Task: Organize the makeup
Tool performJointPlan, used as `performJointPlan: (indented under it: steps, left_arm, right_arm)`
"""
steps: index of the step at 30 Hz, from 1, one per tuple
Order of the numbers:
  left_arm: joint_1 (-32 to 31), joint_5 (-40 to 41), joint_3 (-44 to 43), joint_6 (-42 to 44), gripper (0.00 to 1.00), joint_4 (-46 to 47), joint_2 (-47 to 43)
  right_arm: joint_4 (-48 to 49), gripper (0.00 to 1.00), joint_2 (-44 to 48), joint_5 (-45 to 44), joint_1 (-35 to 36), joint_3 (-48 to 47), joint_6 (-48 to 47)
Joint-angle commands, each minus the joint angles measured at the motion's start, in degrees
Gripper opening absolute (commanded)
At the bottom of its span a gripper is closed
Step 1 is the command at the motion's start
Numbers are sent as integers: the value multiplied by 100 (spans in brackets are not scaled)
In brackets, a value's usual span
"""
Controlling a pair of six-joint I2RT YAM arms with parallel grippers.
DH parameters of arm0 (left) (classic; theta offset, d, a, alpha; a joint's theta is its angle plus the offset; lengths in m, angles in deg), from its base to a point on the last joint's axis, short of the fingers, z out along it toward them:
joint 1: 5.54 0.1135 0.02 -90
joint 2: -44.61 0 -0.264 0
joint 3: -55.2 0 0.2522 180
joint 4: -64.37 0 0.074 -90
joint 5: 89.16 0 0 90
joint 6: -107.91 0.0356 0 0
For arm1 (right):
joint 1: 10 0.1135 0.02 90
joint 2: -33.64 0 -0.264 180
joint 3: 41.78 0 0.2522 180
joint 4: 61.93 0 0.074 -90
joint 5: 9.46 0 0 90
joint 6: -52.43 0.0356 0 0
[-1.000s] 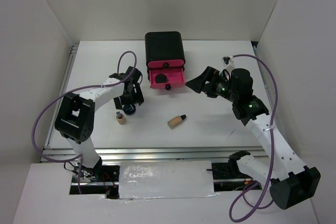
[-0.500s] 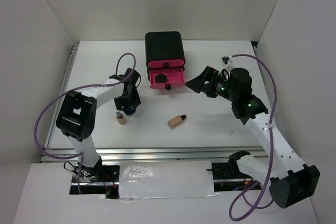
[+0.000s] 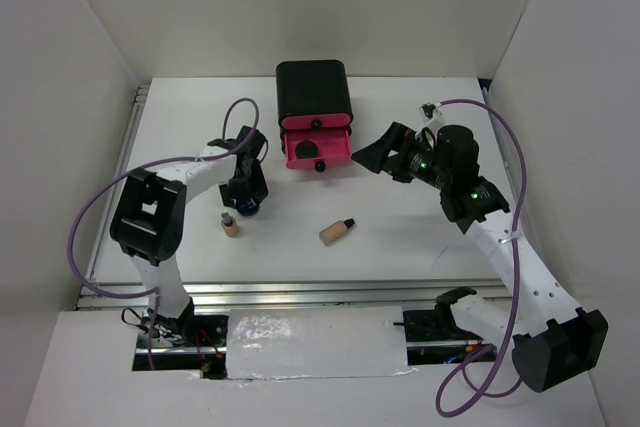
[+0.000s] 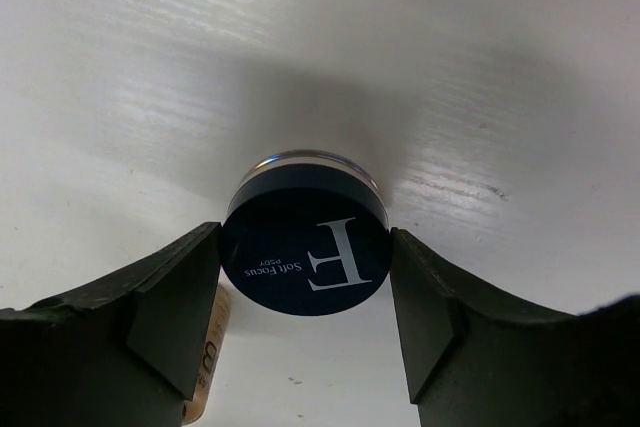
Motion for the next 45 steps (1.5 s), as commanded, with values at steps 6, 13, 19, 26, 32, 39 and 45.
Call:
performJointPlan:
  steps: [6,13,19,26,32,39,45]
  left_arm:
    - [30,-148,-784,182,0,-196,-86]
    - [-84,-165,-1962,358,0,-627,-447]
    - [-602,10,-3306,648,0,-453,-176]
    - [-1024,-122,-4019,745,0,66,423]
    - [-1438,169,-4389,877,0,480,880]
    - [-1753,590,-4581,877,0,630,1284]
    - [-1974,1223,-4627,859,0,638,1539]
  right_arm:
    - [77,100,-12,-114,0,-333,-136]
    - [-2,100,-47,-333,-53,-429,-198]
    - [-125,100,-56,-518,-88,-553,-215]
    - [-169,100,6,-553,-97,-588,-180]
    - [-239,100,15,-624,-88,-737,-171]
    - [-310,100,111,-703,-88,-738,31]
    - [-310,100,182,-668,-71,-720,66]
